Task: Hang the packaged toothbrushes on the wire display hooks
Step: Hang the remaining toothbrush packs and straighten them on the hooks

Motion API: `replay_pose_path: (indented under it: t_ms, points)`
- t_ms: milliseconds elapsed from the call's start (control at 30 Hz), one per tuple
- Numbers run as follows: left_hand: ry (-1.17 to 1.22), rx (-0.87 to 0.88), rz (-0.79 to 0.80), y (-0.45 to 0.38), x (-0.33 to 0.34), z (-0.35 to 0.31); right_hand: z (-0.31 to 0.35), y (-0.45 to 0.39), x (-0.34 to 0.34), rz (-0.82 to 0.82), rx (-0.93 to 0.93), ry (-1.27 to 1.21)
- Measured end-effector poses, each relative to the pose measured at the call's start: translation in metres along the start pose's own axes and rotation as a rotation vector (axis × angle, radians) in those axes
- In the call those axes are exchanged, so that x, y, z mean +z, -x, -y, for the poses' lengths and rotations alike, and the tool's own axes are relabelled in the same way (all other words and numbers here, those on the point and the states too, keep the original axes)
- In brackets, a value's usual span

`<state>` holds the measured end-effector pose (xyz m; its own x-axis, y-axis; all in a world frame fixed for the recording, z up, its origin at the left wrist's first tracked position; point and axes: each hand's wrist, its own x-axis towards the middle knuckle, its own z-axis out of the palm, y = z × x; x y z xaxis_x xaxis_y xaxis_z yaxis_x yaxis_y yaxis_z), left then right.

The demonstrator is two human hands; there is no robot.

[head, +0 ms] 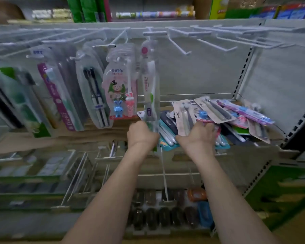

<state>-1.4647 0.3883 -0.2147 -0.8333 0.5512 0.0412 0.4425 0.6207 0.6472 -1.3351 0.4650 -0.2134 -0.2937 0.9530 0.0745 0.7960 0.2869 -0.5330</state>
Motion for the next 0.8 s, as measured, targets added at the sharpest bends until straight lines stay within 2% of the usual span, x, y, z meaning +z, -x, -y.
replay_pose_path:
  t_ms: [200, 300, 433, 800]
  points:
    - [0.28, -0.139, 0.122, 0.006, -0.001, 0.001, -0.009, 0.008, -0.005, 0.044, -0.023, -0.113]
    - [0.389, -0.191, 0.129, 0.013, 0.0, 0.002, -0.013, 0.01, -0.006, 0.027, -0.036, -0.181]
    - [0.548, -0.237, 0.164, 0.027, 0.006, 0.0, -0.023, 0.012, -0.009, -0.012, -0.065, -0.386]
    - [0.692, -0.244, 0.115, 0.063, 0.016, 0.01, -0.033, 0.029, 0.007, 0.074, -0.02, -0.717]
